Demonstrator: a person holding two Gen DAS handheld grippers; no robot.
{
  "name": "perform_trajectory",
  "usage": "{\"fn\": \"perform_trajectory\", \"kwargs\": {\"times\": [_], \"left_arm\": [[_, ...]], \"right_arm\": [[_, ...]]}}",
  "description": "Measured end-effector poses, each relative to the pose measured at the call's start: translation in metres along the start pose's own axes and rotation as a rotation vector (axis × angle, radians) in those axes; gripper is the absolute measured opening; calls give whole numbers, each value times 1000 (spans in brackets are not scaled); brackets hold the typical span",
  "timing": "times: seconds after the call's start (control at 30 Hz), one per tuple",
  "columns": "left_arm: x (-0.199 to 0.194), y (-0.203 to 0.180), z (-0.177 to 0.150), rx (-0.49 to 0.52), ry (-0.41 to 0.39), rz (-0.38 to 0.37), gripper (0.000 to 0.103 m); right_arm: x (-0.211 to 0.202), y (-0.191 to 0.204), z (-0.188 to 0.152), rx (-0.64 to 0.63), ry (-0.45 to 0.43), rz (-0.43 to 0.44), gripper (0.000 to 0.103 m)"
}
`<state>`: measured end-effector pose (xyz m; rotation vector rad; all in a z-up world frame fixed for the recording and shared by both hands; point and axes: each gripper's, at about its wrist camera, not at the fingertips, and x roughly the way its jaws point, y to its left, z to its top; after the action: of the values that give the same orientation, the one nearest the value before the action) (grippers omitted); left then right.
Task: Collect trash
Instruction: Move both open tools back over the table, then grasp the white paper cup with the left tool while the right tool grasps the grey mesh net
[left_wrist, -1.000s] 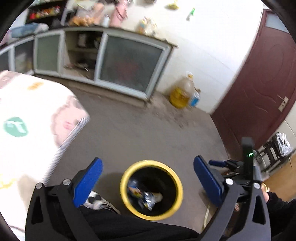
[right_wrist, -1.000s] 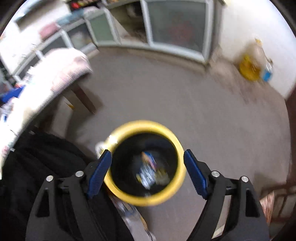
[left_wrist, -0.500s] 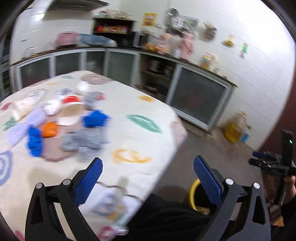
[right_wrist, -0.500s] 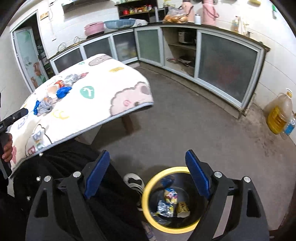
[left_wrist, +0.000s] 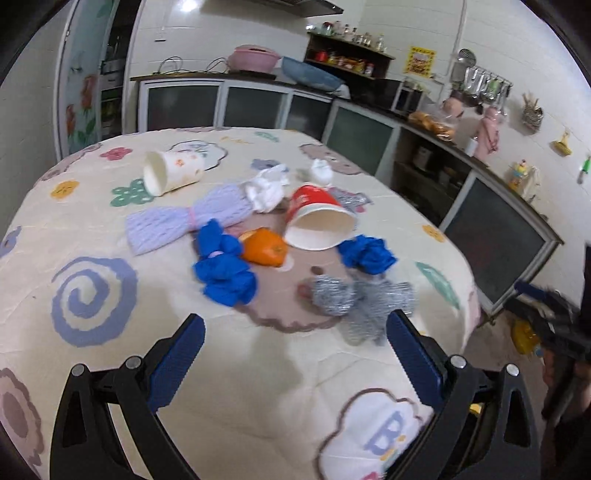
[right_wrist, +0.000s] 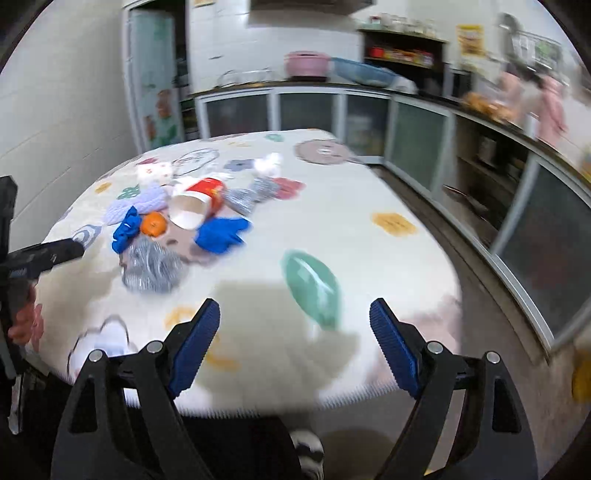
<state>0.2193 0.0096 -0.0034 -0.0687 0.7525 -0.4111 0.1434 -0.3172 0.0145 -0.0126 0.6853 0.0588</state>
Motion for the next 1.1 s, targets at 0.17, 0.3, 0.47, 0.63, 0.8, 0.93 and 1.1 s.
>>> {"fn": "perform_trajectory", "kwargs": {"times": [0.17,0.3,0.47,0.63,0.8,0.93,1.1], "left_arm": [[13,22,5,-7,27,86,95],[26,38,17,-38,50,114,95],[36,49,34,-57,54,128,95],[35,56,46,-57,36,145,95],[46,66,64,-51,55,151,95],[57,82,82,-69,61,156,95],[87,108,113,-117,98,141,95]], "right_arm": [[42,27,29,-42,12,126,78],[42,59,23,-113,-1,233,78],[50,89,20,-182,4,275,78],[56,98,23,-202,21,301,78],[68,99,26,-188,42,309,78],[72,100,26,-189,53,311,78],[83,104,26,-198,79,305,78]]}}
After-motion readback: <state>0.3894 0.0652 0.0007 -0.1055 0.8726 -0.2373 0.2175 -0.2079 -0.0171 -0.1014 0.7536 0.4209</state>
